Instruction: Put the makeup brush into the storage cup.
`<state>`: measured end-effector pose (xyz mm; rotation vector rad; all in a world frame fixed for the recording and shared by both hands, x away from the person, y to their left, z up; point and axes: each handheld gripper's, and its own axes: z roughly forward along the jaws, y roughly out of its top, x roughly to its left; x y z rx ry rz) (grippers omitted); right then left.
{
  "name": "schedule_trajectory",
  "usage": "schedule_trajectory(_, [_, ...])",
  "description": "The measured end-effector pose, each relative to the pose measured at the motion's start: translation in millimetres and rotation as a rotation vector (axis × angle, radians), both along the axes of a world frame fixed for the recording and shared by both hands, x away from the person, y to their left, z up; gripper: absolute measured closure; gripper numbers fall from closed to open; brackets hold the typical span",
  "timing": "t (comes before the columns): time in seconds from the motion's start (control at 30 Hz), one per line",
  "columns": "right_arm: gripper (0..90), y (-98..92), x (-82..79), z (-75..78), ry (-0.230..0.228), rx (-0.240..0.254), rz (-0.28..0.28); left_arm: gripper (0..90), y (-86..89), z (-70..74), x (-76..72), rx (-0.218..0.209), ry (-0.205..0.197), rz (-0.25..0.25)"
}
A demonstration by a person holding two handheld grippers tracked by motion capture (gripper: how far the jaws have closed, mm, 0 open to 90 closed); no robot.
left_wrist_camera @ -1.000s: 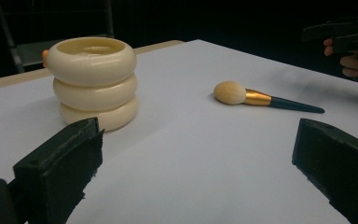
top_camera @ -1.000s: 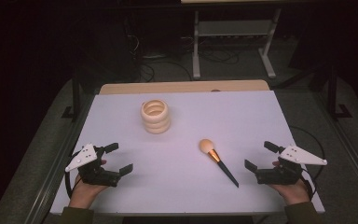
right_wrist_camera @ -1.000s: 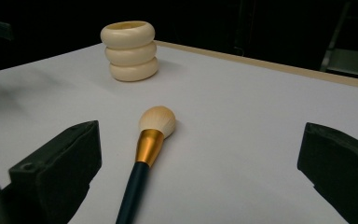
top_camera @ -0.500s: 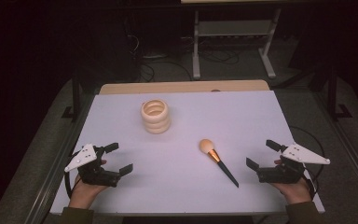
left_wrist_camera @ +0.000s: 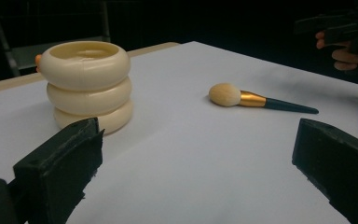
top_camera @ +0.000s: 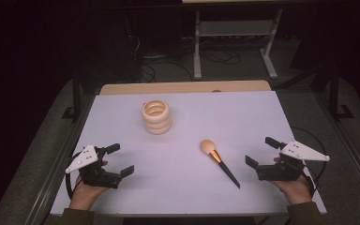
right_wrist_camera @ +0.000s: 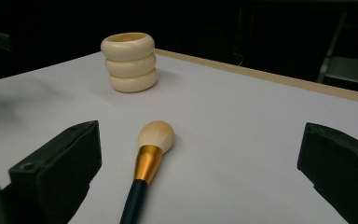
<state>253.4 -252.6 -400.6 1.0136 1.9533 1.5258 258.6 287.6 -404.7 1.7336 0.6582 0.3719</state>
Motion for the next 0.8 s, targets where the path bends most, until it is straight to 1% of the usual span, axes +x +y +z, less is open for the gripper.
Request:
schedule_trajectory(0.07, [0.0,1.1,1.9,0.5,-0.003,-0.002,0.003,1.2,-0.3,0.1,0.1,0.000,-0.002,-0.002])
schedule_trajectory(0.17, [0.0,3.7,4.2,1.6,-0.002,0.002,0.006,1.2,-0.8,0.2,-0.3,-0.013,0.000,-0.001])
schedule_trajectory(0.23, [0.0,4.2,5.2,2.1,-0.003,0.007,0.008,1.2,0.0,0.3,0.3,-0.006,-0.002,0.000])
schedule_trajectory(0.37, [0.0,4.5,7.3,3.1,0.000,0.016,0.010,1.1,-0.6,1.0,0.2,-0.008,-0.005,-0.001])
schedule_trajectory(0.57, [0.0,8.7,10.3,4.7,0.002,0.007,0.013,1.2,-0.2,0.6,2.0,-0.012,-0.008,-0.006])
schedule_trajectory(0.63, [0.0,9.5,11.6,5.0,-0.007,0.000,0.013,1.1,-1.1,0.5,1.7,-0.016,-0.003,-0.005])
schedule_trajectory(0.8, [0.0,13.1,14.0,6.4,0.000,0.001,0.019,1.2,-1.8,0.8,1.6,-0.015,-0.004,-0.008])
